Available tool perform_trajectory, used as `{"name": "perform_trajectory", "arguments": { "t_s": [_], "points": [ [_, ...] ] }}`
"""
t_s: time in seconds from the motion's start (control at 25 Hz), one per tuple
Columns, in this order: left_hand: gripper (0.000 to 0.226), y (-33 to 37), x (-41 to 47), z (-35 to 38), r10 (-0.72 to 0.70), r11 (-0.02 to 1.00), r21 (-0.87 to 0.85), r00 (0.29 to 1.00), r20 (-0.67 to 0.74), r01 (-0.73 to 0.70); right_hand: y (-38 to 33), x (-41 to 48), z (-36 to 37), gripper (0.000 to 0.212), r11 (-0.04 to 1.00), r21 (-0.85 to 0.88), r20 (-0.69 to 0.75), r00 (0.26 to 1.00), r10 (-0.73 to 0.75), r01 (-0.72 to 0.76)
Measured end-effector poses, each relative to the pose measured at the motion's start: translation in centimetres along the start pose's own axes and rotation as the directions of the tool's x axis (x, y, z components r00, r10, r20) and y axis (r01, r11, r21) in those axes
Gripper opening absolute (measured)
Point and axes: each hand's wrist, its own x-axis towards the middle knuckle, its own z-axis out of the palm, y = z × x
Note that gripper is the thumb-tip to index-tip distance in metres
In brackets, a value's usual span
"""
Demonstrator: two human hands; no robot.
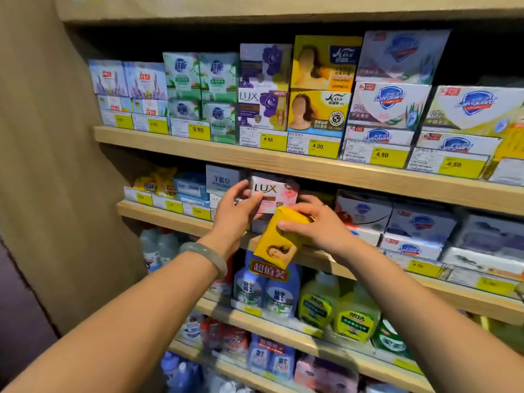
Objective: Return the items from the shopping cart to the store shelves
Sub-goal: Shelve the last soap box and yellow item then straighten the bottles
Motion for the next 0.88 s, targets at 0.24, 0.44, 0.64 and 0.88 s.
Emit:
{"name": "perform_trajectory", "arguments": {
  "t_s": [0.24, 0.44, 0.64, 0.88],
  "points": [
    [0.025, -0.2, 2.6, -1.9, 0.193, 0.862, 0.456, 0.975, 0.112, -0.223, -1.5, 0.6, 1.4, 0.02, 0.982, 0.173, -0.093, 0.992, 0.091, -0.074],
    [0.048, -1.5, 2.9, -2.3, 0.17, 0.78, 0.579, 0.971, 0.166, -0.236, -1.6, 0.4, 2.8, 0.04, 0.984, -0.005, -0.048, 0.983, 0.177, -0.177],
    [0.054, -1.9, 2.9, -2.6, 0.123, 0.854, 0.488, 0.98, 0.154, -0.183, -1.6, 0.8, 3.8, 0.03, 0.982, -0.075, -0.094, 0.982, 0.166, -0.173],
    [0.06, -2.6, 2.8, -3.6, 0.142, 0.592, 0.74, 0.945, 0.295, -0.32, -2.1, 1.4, 4.3, 0.039, 0.977, -0.146, -0.098, 0.985, 0.142, -0.156]
  ]
}}
